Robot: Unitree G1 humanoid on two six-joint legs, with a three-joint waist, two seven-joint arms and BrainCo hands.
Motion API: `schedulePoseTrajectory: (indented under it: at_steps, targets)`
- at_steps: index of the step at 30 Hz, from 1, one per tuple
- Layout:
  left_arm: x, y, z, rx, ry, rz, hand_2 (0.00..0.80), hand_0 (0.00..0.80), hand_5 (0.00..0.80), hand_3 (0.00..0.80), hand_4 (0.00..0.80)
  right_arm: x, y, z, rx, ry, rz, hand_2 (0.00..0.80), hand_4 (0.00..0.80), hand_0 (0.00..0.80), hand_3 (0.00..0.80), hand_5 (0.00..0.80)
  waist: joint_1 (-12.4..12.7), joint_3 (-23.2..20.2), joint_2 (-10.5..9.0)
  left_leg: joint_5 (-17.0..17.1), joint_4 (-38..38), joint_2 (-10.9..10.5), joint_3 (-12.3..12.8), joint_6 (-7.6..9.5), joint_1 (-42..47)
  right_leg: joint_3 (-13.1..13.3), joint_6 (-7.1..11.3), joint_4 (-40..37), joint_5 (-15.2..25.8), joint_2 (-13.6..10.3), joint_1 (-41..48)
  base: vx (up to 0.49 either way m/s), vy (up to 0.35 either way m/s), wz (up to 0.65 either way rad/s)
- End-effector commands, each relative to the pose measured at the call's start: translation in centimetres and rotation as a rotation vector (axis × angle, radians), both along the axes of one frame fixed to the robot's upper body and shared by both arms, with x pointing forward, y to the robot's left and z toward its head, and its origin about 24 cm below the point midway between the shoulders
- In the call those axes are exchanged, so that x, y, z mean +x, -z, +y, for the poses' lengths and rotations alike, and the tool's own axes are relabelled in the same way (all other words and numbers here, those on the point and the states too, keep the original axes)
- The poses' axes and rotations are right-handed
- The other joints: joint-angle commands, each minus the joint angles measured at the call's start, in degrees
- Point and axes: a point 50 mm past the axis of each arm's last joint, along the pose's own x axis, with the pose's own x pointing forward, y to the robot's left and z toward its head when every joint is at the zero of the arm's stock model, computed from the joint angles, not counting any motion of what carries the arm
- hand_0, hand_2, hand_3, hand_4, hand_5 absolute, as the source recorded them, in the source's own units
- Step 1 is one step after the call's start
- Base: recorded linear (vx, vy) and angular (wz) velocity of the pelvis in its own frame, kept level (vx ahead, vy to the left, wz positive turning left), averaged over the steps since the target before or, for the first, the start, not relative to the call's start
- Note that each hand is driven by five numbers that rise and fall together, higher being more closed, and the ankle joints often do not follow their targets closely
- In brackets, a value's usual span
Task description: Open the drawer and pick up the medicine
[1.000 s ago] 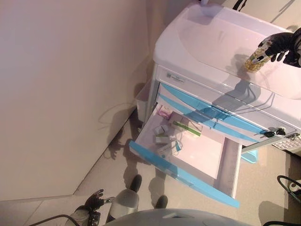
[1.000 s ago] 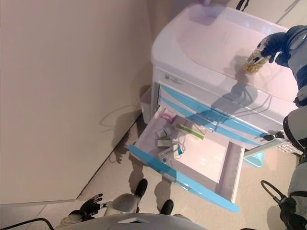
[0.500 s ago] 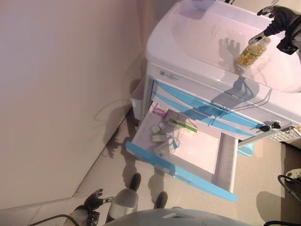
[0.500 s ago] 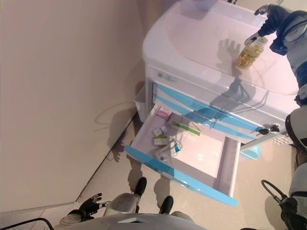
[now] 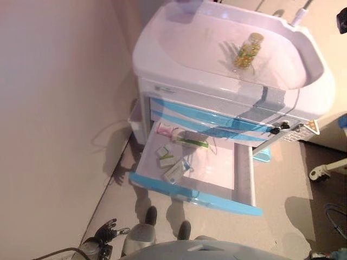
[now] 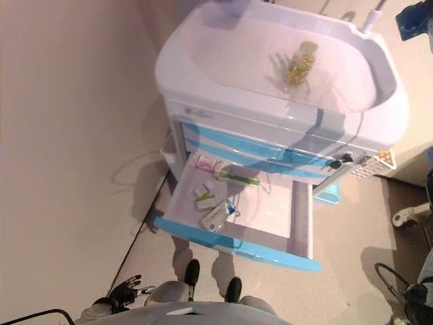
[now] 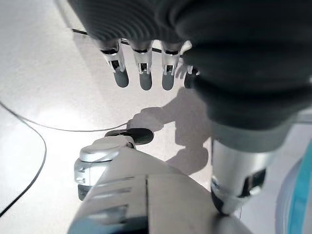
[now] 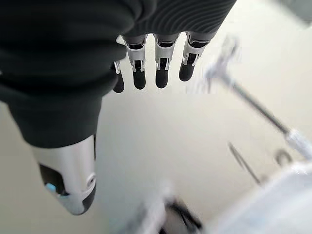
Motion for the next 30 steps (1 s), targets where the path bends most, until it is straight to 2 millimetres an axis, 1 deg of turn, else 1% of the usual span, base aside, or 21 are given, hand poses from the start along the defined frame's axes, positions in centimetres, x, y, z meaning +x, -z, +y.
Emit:
schedulePoseTrajectory:
  at_steps: [1, 2, 3, 5, 7, 8, 9, 11, 12, 14, 15, 16, 18, 19, 21, 24, 25, 26, 27, 28, 30]
  targets:
    - [-0.4, 0.5, -0.8, -0.013, 0.104, 0.063, 0.000, 0.000, 0.000, 0.000, 0.000, -2.6, 0.0, -3.2, 0.183, 0.050, -0.183, 0.000, 0.000, 0.000, 0.000, 0.000, -1.28, -3.59, 0.25, -9.61, 1.01, 0.13, 2.21, -1.41, 3.14, 0.31, 4.57, 3.53, 0.33, -3.19, -1.57, -0.013, 0.002, -0.18]
    - [-0.2, 0.6, -1.1, -0.022, 0.105, 0.062, 0.000, 0.000, 0.000, 0.000, 0.000, -2.8, 1.6, -4.1, 0.240, 0.059, -0.197, 0.000, 0.000, 0.000, 0.000, 0.000, -2.19, -3.50, 0.77, -9.84, 1.13, 0.11, 2.62, -1.30, 3.23, 0.97, 4.64, 3.53, 0.42, -3.16, -1.77, -0.026, 0.006, -0.25]
    - [0.1, 0.6, -1.4, -0.033, 0.101, 0.061, 0.000, 0.000, 0.000, 0.000, 0.000, -2.9, 3.9, -4.8, 0.276, 0.065, -0.191, 0.000, 0.000, 0.000, 0.000, 0.000, -3.33, -3.34, 1.31, -10.09, 1.27, 0.14, 3.21, -1.16, 3.29, 1.71, 4.75, 3.62, 0.55, -3.14, -2.14, -0.046, 0.011, -0.27]
    - [0.5, 0.7, -1.7, -0.038, 0.095, 0.059, 0.000, 0.000, 0.000, 0.000, 0.000, -3.4, 8.3, -5.9, 0.337, 0.104, -0.160, 0.000, 0.000, 0.000, 0.000, 0.000, -4.70, -3.14, 1.51, -10.50, 1.67, 0.20, 4.24, -0.86, 3.16, 3.21, 4.84, 3.81, 0.68, -3.06, -2.93, -0.066, 0.018, -0.30]
    - [0.8, 0.7, -1.9, -0.041, 0.104, 0.059, 0.000, 0.000, 0.000, 0.000, 0.000, -3.8, 11.4, -6.9, 0.401, 0.150, -0.113, 0.000, 0.000, 0.000, 0.000, 0.000, -5.51, -2.87, 1.76, -10.58, 1.90, 0.30, 5.01, -0.76, 2.83, 4.24, 4.80, 4.03, 0.84, -2.94, -3.74, -0.078, 0.028, -0.45]
    - [1.1, 0.8, -2.6, -0.048, 0.095, 0.047, 0.000, 0.000, 0.000, 0.000, 0.000, -4.3, 14.7, -7.6, 0.440, 0.195, -0.082, 0.000, 0.000, 0.000, 0.000, 0.000, -6.67, -2.31, 2.27, -10.73, 2.08, 0.34, 5.47, -0.71, 2.59, 5.19, 4.82, 4.05, 1.14, -2.79, -4.41, -0.089, 0.038, -0.56]
    - [1.4, 0.8, -2.9, -0.050, 0.091, 0.042, 0.000, 0.000, 0.000, 0.000, 0.000, -4.6, 17.1, -8.0, 0.501, 0.234, -0.056, 0.000, 0.000, 0.000, 0.000, 0.000, -7.17, -1.99, 2.45, -10.77, 2.08, 0.37, 5.80, -0.70, 2.44, 5.77, 4.89, 3.90, 1.37, -2.74, -4.78, -0.091, 0.039, -0.57]
    - [2.0, 0.8, -3.3, -0.055, 0.095, 0.040, 0.000, 0.000, 0.000, 0.000, 0.000, -4.9, 20.2, -8.0, 0.562, 0.301, -0.011, 0.000, 0.000, 0.000, 0.000, 0.000, -7.79, -1.50, 2.75, -10.74, 1.86, 0.44, 6.41, -0.81, 2.28, 6.40, 5.00, 3.68, 1.68, -2.68, -5.30, -0.080, 0.030, -0.50]
    - [2.7, 0.7, -3.7, -0.060, 0.091, 0.029, 0.000, 0.000, 0.000, 0.000, 0.000, -5.1, 22.7, -7.6, 0.592, 0.326, 0.019, 0.000, 0.000, 0.000, 0.000, 0.000, -8.38, -0.86, 3.03, -10.64, 1.74, 0.53, 6.86, -0.73, 1.97, 6.85, 5.11, 3.58, 2.02, -2.68, -5.92, -0.094, 0.023, -0.45]
    - [3.4, 0.7, -4.2, -0.063, 0.102, 0.020, 0.000, 0.000, 0.000, 0.000, 0.000, -5.5, 26.0, -6.9, 0.614, 0.375, 0.089, 0.000, 0.000, 0.000, 0.000, 0.000, -8.87, -0.02, 3.25, -10.60, 1.86, 0.59, 7.49, -0.62, 1.28, 7.25, 5.24, 3.68, 2.39, -2.77, -6.97, -0.121, 0.024, -0.48]
    - [3.8, 0.6, -4.5, -0.062, 0.108, 0.014, 0.000, 0.000, 0.000, 0.000, 0.000, -5.8, 28.2, -6.3, 0.624, 0.395, 0.149, 0.000, 0.000, 0.000, 0.000, 0.000, -9.17, 0.74, 3.43, -10.64, 2.22, 0.57, 7.92, -0.44, 0.65, 7.49, 5.29, 3.97, 2.56, -2.86, -7.76, -0.133, 0.024, -0.47]
    - [4.2, 0.5, -4.7, -0.062, 0.117, 0.007, 0.000, 0.000, 0.000, 0.000, 0.000, -6.2, 30.1, -5.7, 0.611, 0.416, 0.209, 0.000, 0.000, 0.000, 0.000, 0.000, -9.41, 1.36, 3.54, -10.72, 2.69, 0.56, 8.36, -0.25, 0.06, 7.68, 5.31, 4.34, 2.63, -2.93, -8.45, -0.124, 0.019, -0.37]
    - [4.8, 0.3, -5.1, -0.063, 0.138, -0.004, 0.000, 0.000, 0.000, 0.000, 0.000, -7.3, 33.2, -5.2, 0.550, 0.451, 0.333, 0.000, 0.000, 0.000, 0.000, 0.000, -9.69, 2.43, 3.68, -10.98, 4.01, 0.50, 8.98, 0.17, -1.15, 7.99, 5.24, 5.43, 2.54, -3.05, -9.68, -0.102, 0.009, -0.19]
    - [5.2, 0.2, -5.3, -0.063, 0.156, -0.015, 0.000, 0.000, 0.000, 0.000, 0.000, -8.1, 35.2, -4.8, 0.495, 0.467, 0.420, 0.000, 0.000, 0.000, 0.000, 0.000, -9.85, 3.33, 3.77, -11.07, 5.03, 0.41, 9.18, 0.45, -1.99, 8.12, 5.19, 6.27, 2.51, -3.16, -10.39, -0.102, 0.000, -0.14]
    - [5.8, -0.1, -5.4, -0.058, 0.198, -0.029, 0.000, 0.000, 0.000, 0.000, 0.000, -9.5, 38.1, -4.2, 0.411, 0.480, 0.589, 0.000, 0.000, 0.000, 0.000, 0.000, -9.91, 4.79, 3.83, -11.08, 6.37, 0.33, 9.28, 0.84, -3.45, 8.08, 5.12, 7.69, 2.35, -3.30, -11.51, -0.112, -0.022, -0.11]
    - [6.8, -0.7, -5.3, -0.042, 0.289, -0.048, 0.000, 0.000, 0.000, 0.000, 0.000, -11.6, 42.1, -3.3, 0.324, 0.493, 0.834, 0.000, 0.000, 0.000, 0.000, 0.000, -9.72, 7.09, 4.08, -10.89, 7.87, 0.16, 8.94, 1.25, -5.44, 7.80, 4.98, 9.79, 1.89, -3.45, -13.02, -0.094, -0.037, 0.00]
    - [6.8, -0.8, -5.3, -0.040, 0.303, -0.048, 0.000, 0.000, 0.000, 0.000, 0.000, -11.8, 42.6, -3.2, 0.320, 0.491, 0.867, 0.000, 0.000, 0.000, 0.000, 0.000, -9.70, 7.33, 4.11, -10.88, 8.05, 0.15, 8.89, 1.30, -5.66, 7.74, 4.94, 10.09, 1.81, -3.47, -13.21, -0.068, -0.050, 0.06]
    - [7.3, -1.1, -5.4, -0.027, 0.361, -0.065, 0.000, 0.000, 0.000, 0.000, 0.000, -12.7, 44.4, -2.1, 0.303, 0.458, 0.973, 0.000, 0.000, 0.000, 0.000, 0.000, -9.49, 8.53, 4.34, -10.82, 8.84, 0.14, 8.59, 1.47, -6.49, 7.53, 4.76, 11.13, 1.45, -3.50, -13.83, -0.058, -0.065, 0.06]
    - [7.7, -1.4, -5.4, -0.022, 0.393, -0.078, 0.000, 0.000, 0.000, 0.000, 0.000, -13.2, 45.5, -1.2, 0.267, 0.439, 1.038, 0.000, 0.000, 0.000, 0.000, 0.000, -9.43, 9.35, 4.45, -10.87, 9.63, 0.11, 8.38, 1.56, -7.25, 7.42, 4.63, 11.94, 1.13, -3.49, -14.35, -0.075, -0.083, 0.02]
    - [8.2, -1.7, -5.4, -0.016, 0.416, -0.098, 0.000, 0.000, 0.000, 0.000, 0.000, -13.5, 46.3, -0.2, 0.226, 0.408, 1.072, 0.000, 0.000, 0.000, 0.000, 0.000, -9.41, 10.13, 4.52, -10.95, 10.41, 0.07, 8.23, 1.69, -7.94, 7.40, 4.47, 12.57, 0.93, -3.48, -14.79, -0.074, -0.077, 0.05]
    - [9.7, -2.8, -5.5, -0.006, 0.466, -0.159, 0.000, 0.000, 0.000, 0.000, 0.000, -13.4, 47.0, 1.4, 0.176, 0.344, 1.128, 0.000, 0.000, 0.000, 0.000, 0.000, -9.54, 12.06, 4.58, -11.28, 13.04, 0.07, 7.87, 1.88, -10.26, 7.48, 3.93, 14.61, 0.28, -3.48, -16.55, -0.106, -0.074, 0.06]
